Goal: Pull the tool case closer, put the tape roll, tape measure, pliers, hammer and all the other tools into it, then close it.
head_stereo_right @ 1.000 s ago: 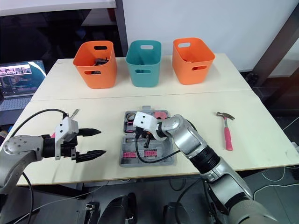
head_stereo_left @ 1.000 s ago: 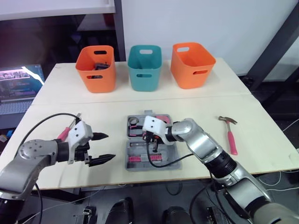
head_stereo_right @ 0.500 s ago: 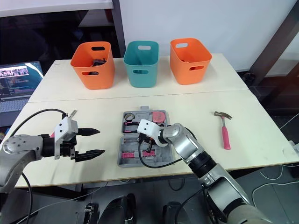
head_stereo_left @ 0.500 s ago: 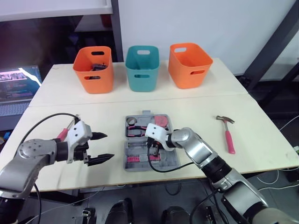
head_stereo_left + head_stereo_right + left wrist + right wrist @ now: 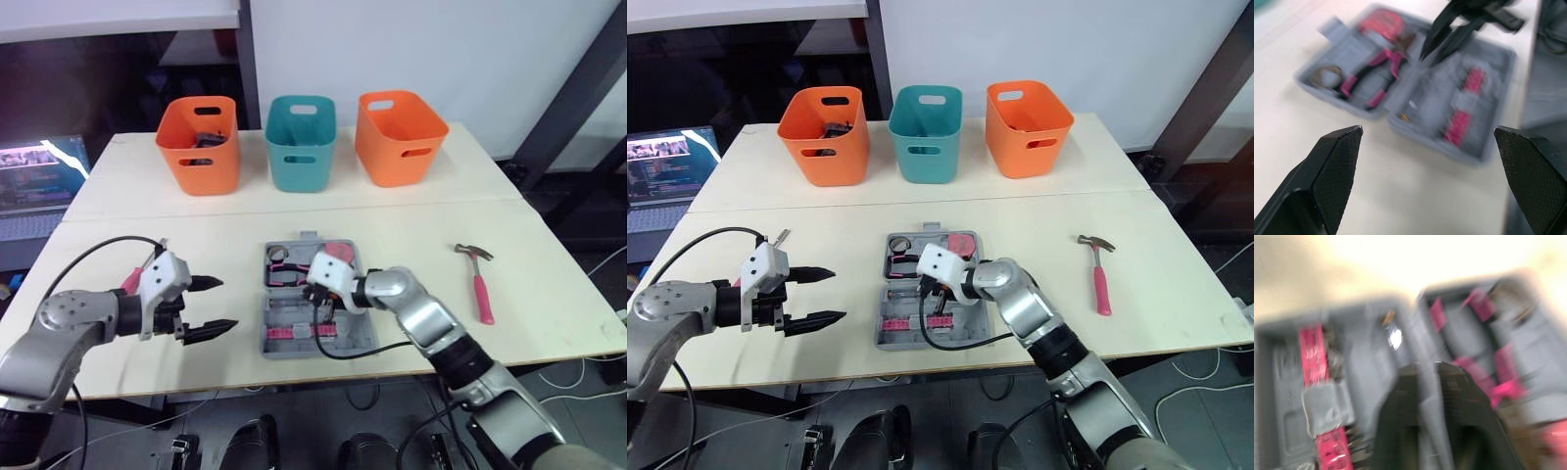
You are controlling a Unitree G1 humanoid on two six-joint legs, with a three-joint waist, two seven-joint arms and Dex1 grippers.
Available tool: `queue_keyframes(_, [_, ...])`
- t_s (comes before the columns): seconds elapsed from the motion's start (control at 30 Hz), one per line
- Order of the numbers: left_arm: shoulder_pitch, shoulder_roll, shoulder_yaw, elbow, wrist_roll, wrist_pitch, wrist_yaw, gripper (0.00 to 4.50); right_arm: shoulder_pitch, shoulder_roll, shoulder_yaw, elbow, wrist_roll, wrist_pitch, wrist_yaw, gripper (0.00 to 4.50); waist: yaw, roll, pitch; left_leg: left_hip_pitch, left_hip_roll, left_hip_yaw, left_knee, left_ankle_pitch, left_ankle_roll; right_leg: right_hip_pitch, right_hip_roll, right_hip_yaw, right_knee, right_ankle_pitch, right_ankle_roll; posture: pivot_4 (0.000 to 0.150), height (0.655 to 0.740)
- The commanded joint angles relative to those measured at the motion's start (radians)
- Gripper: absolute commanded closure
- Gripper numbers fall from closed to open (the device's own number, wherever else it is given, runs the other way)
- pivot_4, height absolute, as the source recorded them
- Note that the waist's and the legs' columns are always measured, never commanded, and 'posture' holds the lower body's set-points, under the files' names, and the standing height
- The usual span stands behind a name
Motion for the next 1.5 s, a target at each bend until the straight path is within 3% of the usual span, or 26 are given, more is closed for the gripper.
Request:
queue_keyframes(0.03, [-0.015, -0.014, 0.029, 0.065, 0.030, -0.078, 0.021, 0.00, 0.077, -0.064, -0.135, -0.136, 0.076, 0.021, 0.006, 2.28, 0.002, 0.000, 0.000, 0.000, 0.000, 0.000, 0.000, 0.000, 0.000, 0.000, 0.000, 0.000, 0.000, 0.000, 0.000, 0.150, 0.7400])
queue_keyframes(0.17, [-0.001, -0.031, 0.066, 0.154, 0.055, -0.158, 0.043, 0.00, 0.227, -0.139, -0.258, -0.233, 0.093, 0.024, -0.045, 0.38, 0.014, 0.000, 0.000, 0.000, 0.000, 0.001, 0.000, 0.000, 0.000, 0.000, 0.000, 0.000, -0.001, 0.000, 0.000, 0.150, 0.7400])
queue_keyframes(0.2, [0.001, -0.034, 0.076, 0.172, 0.054, -0.169, 0.050, 0.00, 0.255, -0.152, -0.273, -0.247, 0.091, 0.020, -0.058, 0.08, 0.015, 0.000, 0.000, 0.000, 0.000, 0.001, -0.001, 0.000, 0.000, 0.000, 0.000, 0.000, -0.001, 0.000, 0.000, 0.150, 0.7400])
queue_keyframes(0.4, [0.034, -0.034, 0.211, 0.464, 0.114, -0.387, 0.127, 0.00, 0.625, -0.086, -0.564, -0.395, 0.106, -0.078, -0.276, 0.08, 0.018, 0.000, 0.000, 0.001, 0.001, 0.002, -0.002, -0.001, 0.001, -0.001, -0.001, 0.000, -0.001, 0.000, 0.000, 0.150, 0.7400])
queue_keyframes(0.67, [0.101, -0.036, 0.359, 0.633, 0.068, -0.459, 0.146, 0.00, 0.979, 0.029, -0.832, -0.468, 0.291, -0.118, -0.295, 0.08, 0.017, -0.001, -0.001, 0.001, 0.001, 0.002, -0.001, -0.002, -0.001, 0.000, -0.003, 0.000, -0.001, 0.000, 0.000, 0.150, 0.7400])
queue_keyframes(0.83, [0.169, -0.036, 0.392, 0.708, 0.062, -0.509, 0.120, 0.00, 1.025, 0.069, -0.946, -0.397, 0.340, -0.174, -0.347, 0.08, 0.015, -0.005, -0.004, 0.001, 0.001, 0.002, -0.004, -0.003, -0.002, -0.006, -0.003, 0.000, -0.003, 0.000, -0.001, 0.150, 0.7400])
queue_keyframes(1.0, [0.152, -0.035, 0.383, 0.696, 0.047, -0.478, 0.114, 0.00, 1.024, 0.062, -0.950, -0.372, 0.355, -0.184, -0.368, 0.08, 0.024, -0.007, -0.006, 0.001, 0.001, 0.002, -0.004, -0.003, -0.002, -0.006, -0.006, -0.001, -0.003, 0.000, -0.003, 0.150, 0.7400])
queue_keyframes(1.23, [0.049, -0.035, 0.290, 0.561, 0.035, -0.385, 0.062, 0.00, 1.002, 0.045, -0.928, -0.356, 0.336, -0.204, -0.400, 0.08, 0.019, -0.007, -0.007, 0.000, 0.001, 0.003, -0.004, -0.003, -0.002, -0.006, -0.007, -0.001, -0.005, -0.001, -0.006, 0.150, 0.7400])
queue_keyframes(1.27, [0.031, -0.037, 0.263, 0.520, 0.027, -0.355, 0.045, 0.00, 1.004, 0.041, -0.921, -0.363, 0.330, -0.210, -0.398, 0.08, 0.015, -0.002, -0.005, -0.002, -0.002, 0.000, -0.005, -0.003, -0.002, 0.001, -0.007, -0.005, -0.006, 0.000, -0.005, 0.150, 0.7400])
queue_keyframes(1.37, [-0.021, -0.043, 0.175, 0.409, 0.010, -0.274, -0.001, 0.00, 1.006, 0.028, -0.907, -0.381, 0.328, -0.209, -0.399, 0.08, 0.011, 0.011, -0.004, -0.001, -0.028, -0.052, -0.004, 0.002, 0.004, 0.026, -0.011, -0.045, -0.018, -0.003, 0.003, 0.150, 0.7400])
queue_keyframes(1.4, [-0.031, -0.044, 0.158, 0.384, 0.005, -0.253, -0.011, 0.00, 1.006, 0.024, -0.906, -0.387, 0.331, -0.203, -0.403, 0.08, 0.013, 0.016, -0.003, 0.000, -0.043, -0.075, -0.004, 0.003, 0.005, 0.028, -0.011, -0.047, -0.017, -0.006, 0.008, 0.150, 0.7400])
queue_keyframes(1.5, [-0.095, -0.049, 0.066, 0.293, -0.010, -0.175, -0.055, 0.00, 0.987, 0.004, -0.922, -0.426, 0.356, -0.139, -0.432, 0.08, 0.019, 0.025, -0.001, 0.000, -0.107, -0.179, -0.006, 0.008, 0.010, 0.039, -0.010, -0.046, -0.011, -0.020, 0.012, 0.150, 0.7400])
